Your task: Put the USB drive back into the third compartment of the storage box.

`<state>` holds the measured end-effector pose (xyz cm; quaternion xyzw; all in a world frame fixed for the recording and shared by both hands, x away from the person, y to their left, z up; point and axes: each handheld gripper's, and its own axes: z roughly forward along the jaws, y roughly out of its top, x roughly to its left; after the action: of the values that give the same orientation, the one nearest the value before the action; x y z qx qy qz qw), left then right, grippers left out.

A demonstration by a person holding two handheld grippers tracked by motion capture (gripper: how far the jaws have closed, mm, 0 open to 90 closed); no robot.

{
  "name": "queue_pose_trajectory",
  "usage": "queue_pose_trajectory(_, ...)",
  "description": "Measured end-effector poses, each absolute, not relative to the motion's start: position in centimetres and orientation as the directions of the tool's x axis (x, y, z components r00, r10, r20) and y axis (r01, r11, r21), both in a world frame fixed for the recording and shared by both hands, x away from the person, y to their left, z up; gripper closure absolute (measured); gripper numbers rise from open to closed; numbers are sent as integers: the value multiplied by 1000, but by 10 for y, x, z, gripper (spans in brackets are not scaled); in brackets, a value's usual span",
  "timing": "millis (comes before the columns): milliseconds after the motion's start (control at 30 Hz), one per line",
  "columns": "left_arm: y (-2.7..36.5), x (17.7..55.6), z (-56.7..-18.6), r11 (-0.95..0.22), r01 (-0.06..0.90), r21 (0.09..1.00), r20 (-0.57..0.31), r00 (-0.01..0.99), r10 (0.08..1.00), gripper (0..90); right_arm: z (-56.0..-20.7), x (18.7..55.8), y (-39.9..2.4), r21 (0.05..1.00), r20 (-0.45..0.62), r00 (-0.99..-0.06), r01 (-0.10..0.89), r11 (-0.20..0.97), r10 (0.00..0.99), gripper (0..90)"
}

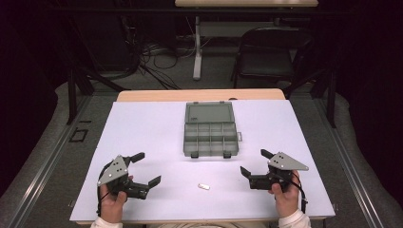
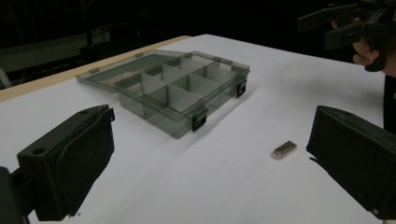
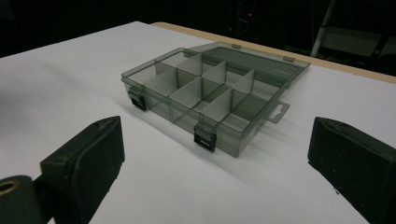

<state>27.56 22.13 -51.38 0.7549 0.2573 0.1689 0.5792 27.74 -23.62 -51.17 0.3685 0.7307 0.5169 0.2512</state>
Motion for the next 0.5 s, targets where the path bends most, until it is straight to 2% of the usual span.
queue_pose_trajectory(133, 217, 277, -515, -186, 198, 962, -55, 813, 579, 5, -513, 276, -235, 937, 23, -614, 287, 196, 789, 31)
queue_pose_trajectory(333, 210, 279, -519, -189, 196, 962, -46, 802, 596, 5, -515, 279, -238, 914, 116, -615, 374, 160, 780, 20)
queue_pose_trajectory(500, 207, 278, -521, -193, 229, 954, -71, 798, 598, 5, -514, 283, -235, 913, 171, -656, 386, 131, 735, 14)
